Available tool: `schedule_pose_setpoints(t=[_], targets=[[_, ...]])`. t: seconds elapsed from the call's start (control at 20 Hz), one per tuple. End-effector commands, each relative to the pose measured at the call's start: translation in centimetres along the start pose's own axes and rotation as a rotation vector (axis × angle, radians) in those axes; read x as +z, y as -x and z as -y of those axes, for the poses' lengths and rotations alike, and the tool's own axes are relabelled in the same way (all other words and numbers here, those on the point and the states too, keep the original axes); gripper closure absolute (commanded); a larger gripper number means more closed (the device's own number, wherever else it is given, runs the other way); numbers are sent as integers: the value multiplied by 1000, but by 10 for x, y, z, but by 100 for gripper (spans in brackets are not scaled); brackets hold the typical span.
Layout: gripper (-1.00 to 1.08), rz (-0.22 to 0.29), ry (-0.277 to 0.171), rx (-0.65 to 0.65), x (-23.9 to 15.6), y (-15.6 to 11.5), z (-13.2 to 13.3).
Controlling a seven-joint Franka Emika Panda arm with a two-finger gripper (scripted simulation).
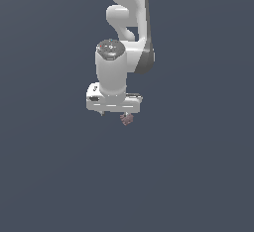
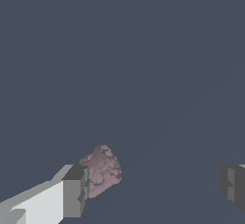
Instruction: Pick up the object and move it to a goal position.
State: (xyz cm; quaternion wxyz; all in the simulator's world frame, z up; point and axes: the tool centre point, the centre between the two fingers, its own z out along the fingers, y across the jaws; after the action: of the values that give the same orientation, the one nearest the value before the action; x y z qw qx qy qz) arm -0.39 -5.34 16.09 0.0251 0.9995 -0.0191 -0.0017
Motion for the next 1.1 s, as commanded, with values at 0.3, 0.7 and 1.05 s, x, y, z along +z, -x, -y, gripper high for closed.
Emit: schedule_pose_setpoints(t=[0.3, 0.7, 1.05], targets=[[-92, -16, 2, 6, -5, -4, -15], [-92, -25, 3, 9, -7, -6, -24], [-92, -24, 0, -44, 0, -1, -18]])
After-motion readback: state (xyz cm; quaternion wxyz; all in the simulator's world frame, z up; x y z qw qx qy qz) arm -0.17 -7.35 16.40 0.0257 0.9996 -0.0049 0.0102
